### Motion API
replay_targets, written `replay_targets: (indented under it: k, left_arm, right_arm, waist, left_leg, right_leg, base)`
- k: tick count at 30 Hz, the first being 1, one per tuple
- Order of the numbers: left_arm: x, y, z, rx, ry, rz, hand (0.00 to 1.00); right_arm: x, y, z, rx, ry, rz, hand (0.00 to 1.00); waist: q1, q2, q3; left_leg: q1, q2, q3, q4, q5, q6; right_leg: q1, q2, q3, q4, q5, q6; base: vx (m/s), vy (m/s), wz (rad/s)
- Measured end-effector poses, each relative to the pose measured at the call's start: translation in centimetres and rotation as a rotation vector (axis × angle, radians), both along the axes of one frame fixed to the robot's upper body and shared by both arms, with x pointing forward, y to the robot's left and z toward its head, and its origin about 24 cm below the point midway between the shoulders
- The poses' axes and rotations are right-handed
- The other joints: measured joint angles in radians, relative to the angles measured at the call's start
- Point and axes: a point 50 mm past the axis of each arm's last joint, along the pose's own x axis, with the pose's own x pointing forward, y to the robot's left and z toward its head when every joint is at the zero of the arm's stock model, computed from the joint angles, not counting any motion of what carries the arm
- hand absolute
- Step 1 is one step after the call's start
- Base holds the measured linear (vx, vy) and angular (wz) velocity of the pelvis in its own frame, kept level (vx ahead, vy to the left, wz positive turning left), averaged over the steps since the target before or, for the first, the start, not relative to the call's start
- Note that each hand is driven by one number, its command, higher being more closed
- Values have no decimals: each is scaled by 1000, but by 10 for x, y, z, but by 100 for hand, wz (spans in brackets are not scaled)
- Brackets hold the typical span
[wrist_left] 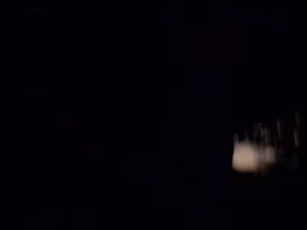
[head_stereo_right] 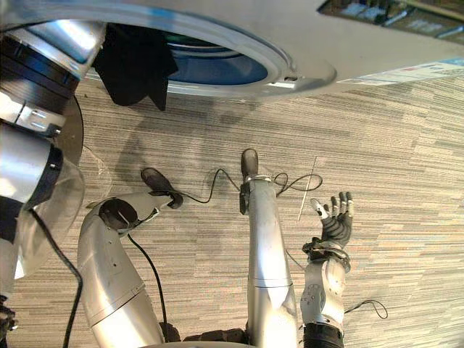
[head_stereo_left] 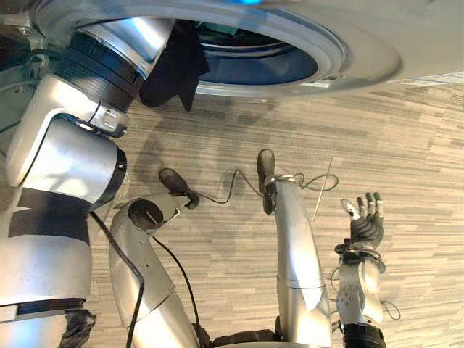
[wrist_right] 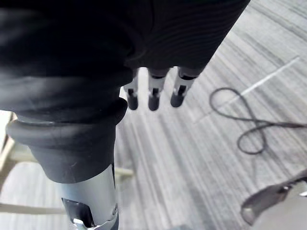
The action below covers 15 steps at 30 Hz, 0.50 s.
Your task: Pick up the laundry basket with both hands and put the clothes into the washing machine.
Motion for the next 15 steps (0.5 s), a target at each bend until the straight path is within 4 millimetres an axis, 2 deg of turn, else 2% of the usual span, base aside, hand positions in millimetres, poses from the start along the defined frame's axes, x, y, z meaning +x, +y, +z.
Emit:
replay_targets:
  k: [3,7,10,13,15]
  left_arm:
    - [0,-3,0,162,-82,197,0]
    - [2,2,2,185,-121,310,0]
    - [2,6,5,164,-129,344,0]
    - [4,14,12,48,-97,332,0]
    - [8,20,9,-28,-51,310,0]
  right_arm:
    - [-1,-1,6,-1,-41,-15,0]
    - [-3,2,5,25,-61,-16,0]
    - [-3,11,1,36,-47,13,0]
    - [0,19,2,40,-46,43,0]
    - [1,25,1,42,-42,64,0]
  waist:
    - [-1,0,0]
    - [0,0,1]
    - [-1,1,1]
    - [-1,1,4]
    - [0,2,5]
  left_leg:
    - [-4,0,-2,-4,0,0]
    - [-7,0,-3,-14,0,0]
    - [-11,0,-9,-18,2,-4]
    - [-14,0,-14,-25,6,-10]
    - [-14,0,-16,-31,8,-14]
  right_leg:
    - [0,-4,-7,-10,1,-4]
    - [0,-25,-31,-21,3,-5]
    - [2,-38,-49,-27,7,-10]
    - [6,-38,-56,-36,13,-11]
    - [9,-40,-62,-40,14,-9]
  base:
    - [-23,16,-2]
    - [-39,13,-1]
    - [-41,16,0]
    - [-53,16,0]
    - [-53,11,4]
